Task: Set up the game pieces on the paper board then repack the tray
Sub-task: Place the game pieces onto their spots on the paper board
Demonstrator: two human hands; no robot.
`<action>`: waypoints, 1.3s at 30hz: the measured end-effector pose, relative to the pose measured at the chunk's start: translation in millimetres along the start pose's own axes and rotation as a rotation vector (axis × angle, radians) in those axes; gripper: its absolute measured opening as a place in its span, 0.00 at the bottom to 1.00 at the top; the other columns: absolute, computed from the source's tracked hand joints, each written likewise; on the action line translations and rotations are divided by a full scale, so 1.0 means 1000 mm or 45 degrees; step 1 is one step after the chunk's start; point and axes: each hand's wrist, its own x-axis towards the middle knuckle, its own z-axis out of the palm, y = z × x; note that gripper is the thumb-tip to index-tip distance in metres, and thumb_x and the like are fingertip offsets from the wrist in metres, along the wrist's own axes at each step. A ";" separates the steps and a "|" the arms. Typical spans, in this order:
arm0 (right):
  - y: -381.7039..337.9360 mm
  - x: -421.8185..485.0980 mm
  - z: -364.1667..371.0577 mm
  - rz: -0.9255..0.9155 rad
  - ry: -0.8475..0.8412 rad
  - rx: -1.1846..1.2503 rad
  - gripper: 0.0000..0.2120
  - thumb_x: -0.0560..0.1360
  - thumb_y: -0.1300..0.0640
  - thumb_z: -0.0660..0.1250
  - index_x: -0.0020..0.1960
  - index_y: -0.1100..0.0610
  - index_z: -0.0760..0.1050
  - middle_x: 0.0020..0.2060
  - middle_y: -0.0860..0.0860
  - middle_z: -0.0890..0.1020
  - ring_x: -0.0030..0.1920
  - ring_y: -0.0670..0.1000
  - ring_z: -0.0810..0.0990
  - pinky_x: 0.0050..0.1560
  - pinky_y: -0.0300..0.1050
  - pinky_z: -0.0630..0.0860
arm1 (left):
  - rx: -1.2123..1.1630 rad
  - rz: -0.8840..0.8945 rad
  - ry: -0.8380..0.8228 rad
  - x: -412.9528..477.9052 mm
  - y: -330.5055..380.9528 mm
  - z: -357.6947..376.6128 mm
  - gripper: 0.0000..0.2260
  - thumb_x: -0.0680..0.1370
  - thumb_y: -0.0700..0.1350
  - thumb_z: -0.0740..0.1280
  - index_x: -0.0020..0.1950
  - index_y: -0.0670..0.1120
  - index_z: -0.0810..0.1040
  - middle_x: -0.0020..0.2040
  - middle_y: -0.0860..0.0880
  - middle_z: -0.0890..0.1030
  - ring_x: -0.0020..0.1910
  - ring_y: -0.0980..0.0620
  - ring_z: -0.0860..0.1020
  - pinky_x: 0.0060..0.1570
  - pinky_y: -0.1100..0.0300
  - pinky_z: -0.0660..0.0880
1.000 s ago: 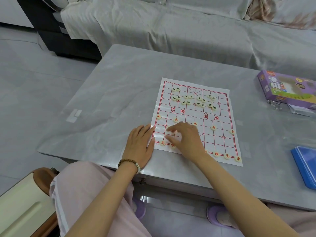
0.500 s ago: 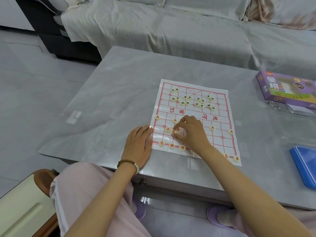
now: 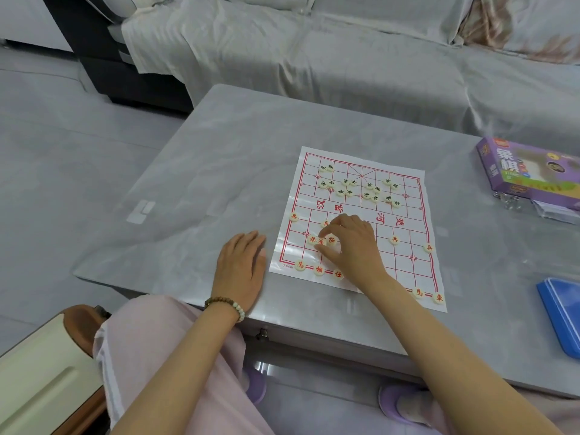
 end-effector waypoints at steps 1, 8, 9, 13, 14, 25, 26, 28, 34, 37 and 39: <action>-0.006 0.000 -0.001 -0.027 0.016 0.063 0.13 0.74 0.45 0.66 0.55 0.49 0.79 0.55 0.46 0.78 0.56 0.47 0.72 0.58 0.40 0.60 | -0.006 -0.020 0.025 -0.001 -0.004 -0.001 0.21 0.80 0.52 0.50 0.69 0.47 0.69 0.70 0.50 0.69 0.71 0.50 0.61 0.71 0.56 0.55; -0.047 0.003 0.017 -0.288 -0.160 0.252 0.09 0.75 0.51 0.66 0.54 0.49 0.79 0.48 0.46 0.82 0.52 0.48 0.75 0.58 0.43 0.62 | -0.057 -0.074 0.115 -0.001 -0.004 -0.002 0.22 0.79 0.53 0.48 0.66 0.47 0.72 0.67 0.50 0.72 0.68 0.50 0.65 0.70 0.55 0.59; -0.047 0.002 0.019 -0.296 -0.194 0.235 0.10 0.75 0.52 0.65 0.55 0.50 0.79 0.50 0.47 0.81 0.54 0.49 0.74 0.59 0.43 0.61 | -0.053 -0.074 0.119 -0.001 -0.004 -0.002 0.22 0.78 0.52 0.49 0.66 0.47 0.72 0.66 0.50 0.72 0.68 0.50 0.65 0.70 0.56 0.59; -0.046 -0.002 0.024 -0.306 -0.183 0.221 0.14 0.74 0.52 0.67 0.59 0.50 0.76 0.56 0.48 0.78 0.57 0.50 0.72 0.58 0.42 0.59 | -0.046 -0.096 0.135 -0.001 -0.002 -0.003 0.23 0.78 0.53 0.48 0.66 0.46 0.72 0.66 0.50 0.73 0.67 0.50 0.66 0.69 0.57 0.59; -0.045 -0.003 0.026 -0.280 -0.162 0.205 0.15 0.73 0.49 0.67 0.59 0.51 0.75 0.56 0.48 0.77 0.57 0.50 0.72 0.57 0.42 0.59 | -0.046 -0.088 0.137 -0.002 -0.001 -0.003 0.24 0.78 0.55 0.47 0.66 0.46 0.72 0.66 0.50 0.73 0.67 0.50 0.66 0.69 0.57 0.59; -0.042 -0.005 0.034 -0.164 -0.145 0.275 0.11 0.74 0.49 0.67 0.55 0.48 0.77 0.53 0.47 0.75 0.54 0.48 0.70 0.52 0.38 0.56 | -0.047 -0.081 0.142 -0.002 0.000 -0.004 0.20 0.79 0.51 0.51 0.65 0.46 0.72 0.65 0.49 0.73 0.66 0.51 0.67 0.68 0.59 0.58; -0.042 -0.006 0.034 -0.163 -0.141 0.266 0.12 0.73 0.48 0.67 0.56 0.48 0.77 0.54 0.47 0.75 0.54 0.48 0.70 0.52 0.38 0.56 | -0.049 -0.081 0.143 -0.002 0.000 -0.004 0.20 0.79 0.51 0.51 0.65 0.46 0.72 0.65 0.49 0.73 0.66 0.51 0.67 0.68 0.60 0.58; -0.042 -0.008 0.035 -0.155 -0.112 0.238 0.13 0.72 0.46 0.68 0.56 0.49 0.77 0.54 0.47 0.75 0.54 0.48 0.70 0.53 0.37 0.55 | -0.048 -0.079 0.143 -0.002 0.000 -0.003 0.20 0.78 0.51 0.51 0.66 0.46 0.72 0.65 0.49 0.73 0.67 0.51 0.67 0.68 0.60 0.57; -0.045 -0.008 0.038 -0.133 -0.089 0.288 0.10 0.74 0.48 0.67 0.53 0.49 0.78 0.53 0.46 0.76 0.55 0.48 0.71 0.55 0.37 0.56 | -0.039 -0.076 0.133 -0.002 -0.001 -0.002 0.19 0.79 0.51 0.51 0.66 0.46 0.72 0.66 0.49 0.73 0.67 0.51 0.66 0.68 0.58 0.58; -0.045 -0.007 0.035 -0.137 -0.101 0.301 0.12 0.73 0.47 0.68 0.55 0.49 0.78 0.53 0.46 0.77 0.55 0.48 0.71 0.55 0.37 0.57 | -0.064 -0.067 0.136 -0.002 -0.001 -0.003 0.19 0.79 0.51 0.52 0.65 0.47 0.72 0.65 0.50 0.73 0.67 0.51 0.67 0.68 0.60 0.58; -0.039 -0.006 0.025 -0.130 -0.038 0.363 0.12 0.72 0.48 0.70 0.54 0.49 0.78 0.53 0.46 0.78 0.54 0.47 0.73 0.54 0.38 0.58 | -0.130 -0.070 0.162 -0.002 -0.002 -0.004 0.15 0.80 0.48 0.55 0.65 0.47 0.73 0.65 0.50 0.73 0.67 0.51 0.66 0.67 0.62 0.57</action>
